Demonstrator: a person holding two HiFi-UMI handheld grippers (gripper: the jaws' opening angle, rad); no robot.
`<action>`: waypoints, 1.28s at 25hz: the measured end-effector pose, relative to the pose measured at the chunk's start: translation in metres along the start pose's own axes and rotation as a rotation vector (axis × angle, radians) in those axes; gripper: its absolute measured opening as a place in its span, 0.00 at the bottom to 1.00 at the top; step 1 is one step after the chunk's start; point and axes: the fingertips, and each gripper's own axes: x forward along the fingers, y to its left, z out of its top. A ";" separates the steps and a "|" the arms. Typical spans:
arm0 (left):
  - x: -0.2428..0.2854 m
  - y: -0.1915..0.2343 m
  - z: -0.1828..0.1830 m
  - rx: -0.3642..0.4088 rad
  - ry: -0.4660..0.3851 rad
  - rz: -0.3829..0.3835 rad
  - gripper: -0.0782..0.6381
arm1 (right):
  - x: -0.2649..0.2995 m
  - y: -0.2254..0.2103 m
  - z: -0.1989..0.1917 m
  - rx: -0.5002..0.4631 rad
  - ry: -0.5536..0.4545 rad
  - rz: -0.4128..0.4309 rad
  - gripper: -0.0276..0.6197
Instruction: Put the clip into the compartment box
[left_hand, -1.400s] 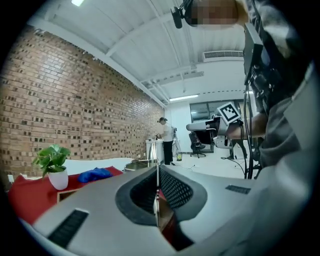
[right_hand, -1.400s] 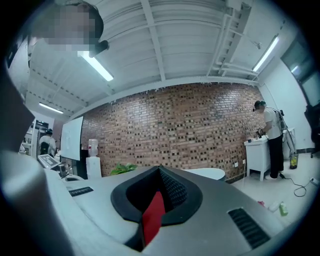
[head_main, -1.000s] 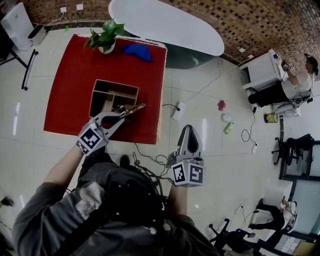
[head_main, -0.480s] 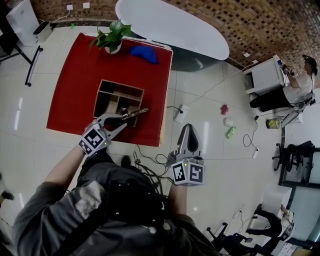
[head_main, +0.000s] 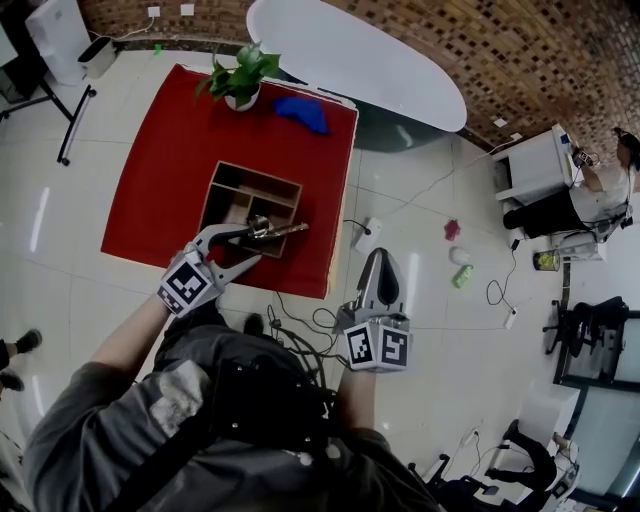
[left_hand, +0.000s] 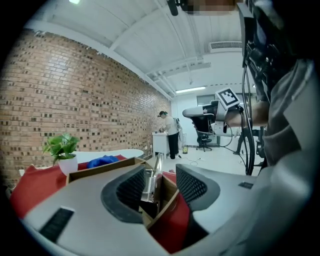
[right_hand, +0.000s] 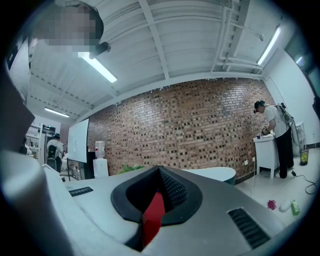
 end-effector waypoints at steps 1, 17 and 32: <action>-0.006 0.004 0.005 -0.016 -0.023 0.018 0.43 | 0.002 0.003 0.002 0.001 -0.007 0.004 0.06; -0.151 0.116 0.120 -0.174 -0.400 0.412 0.15 | 0.045 0.055 0.036 -0.043 -0.089 0.121 0.06; -0.155 0.112 0.119 -0.199 -0.372 0.407 0.15 | 0.045 0.064 0.029 -0.051 -0.056 0.152 0.06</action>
